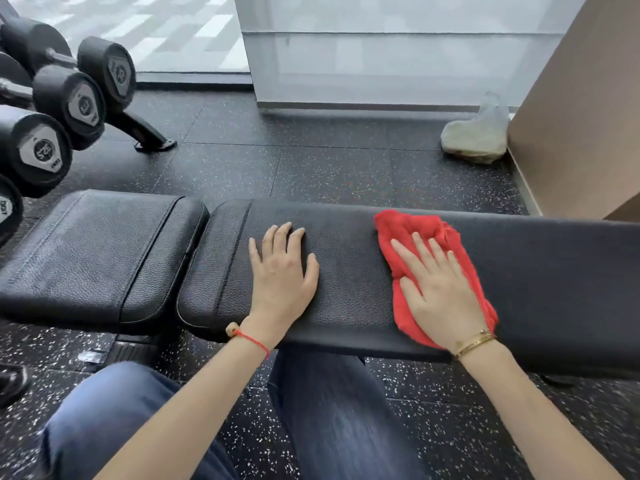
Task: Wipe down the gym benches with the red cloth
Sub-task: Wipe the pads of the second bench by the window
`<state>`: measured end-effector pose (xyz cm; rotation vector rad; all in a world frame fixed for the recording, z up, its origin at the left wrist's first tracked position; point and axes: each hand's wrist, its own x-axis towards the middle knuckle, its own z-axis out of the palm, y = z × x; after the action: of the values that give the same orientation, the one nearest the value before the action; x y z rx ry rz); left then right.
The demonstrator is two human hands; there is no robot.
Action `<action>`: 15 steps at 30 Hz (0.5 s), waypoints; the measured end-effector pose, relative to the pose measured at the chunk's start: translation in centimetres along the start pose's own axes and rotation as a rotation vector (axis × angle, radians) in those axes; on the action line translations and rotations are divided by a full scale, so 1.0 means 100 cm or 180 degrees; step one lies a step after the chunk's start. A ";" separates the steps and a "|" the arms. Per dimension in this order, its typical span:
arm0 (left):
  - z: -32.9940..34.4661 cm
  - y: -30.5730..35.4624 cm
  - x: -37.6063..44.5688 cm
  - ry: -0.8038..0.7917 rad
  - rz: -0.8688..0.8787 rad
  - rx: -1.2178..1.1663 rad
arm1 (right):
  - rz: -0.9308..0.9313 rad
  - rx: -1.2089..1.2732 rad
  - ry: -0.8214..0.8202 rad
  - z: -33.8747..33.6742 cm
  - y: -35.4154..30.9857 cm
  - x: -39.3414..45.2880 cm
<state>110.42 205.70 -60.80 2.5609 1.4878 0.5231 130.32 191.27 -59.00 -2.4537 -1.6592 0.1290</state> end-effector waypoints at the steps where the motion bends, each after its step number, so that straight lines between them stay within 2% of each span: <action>1: 0.000 0.000 0.000 0.0013 0.0007 0.0005 | 0.0195 -0.0053 0.0031 -0.002 0.013 0.004; 4: 0.000 0.002 0.000 0.0046 -0.0019 0.0028 | 0.0784 -0.0126 0.0099 -0.007 0.030 0.033; 6: 0.000 0.004 0.000 0.0068 -0.0026 0.0036 | 0.0926 -0.0118 0.0099 -0.007 0.019 0.054; 8: 0.000 0.004 0.000 0.0078 -0.0009 0.0036 | 0.0705 -0.0093 0.0035 -0.004 -0.003 0.060; 12: 0.000 0.004 0.000 0.0097 -0.0010 0.0077 | -0.0135 -0.0133 -0.0067 0.005 -0.030 0.025; 15: 0.002 0.002 -0.002 0.0085 0.0014 0.0062 | -0.0199 -0.0047 -0.0070 0.002 -0.013 -0.003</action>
<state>110.63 205.45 -60.97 2.5823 1.5036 0.5481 128.97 191.44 -58.97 -2.4166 -1.7498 0.1365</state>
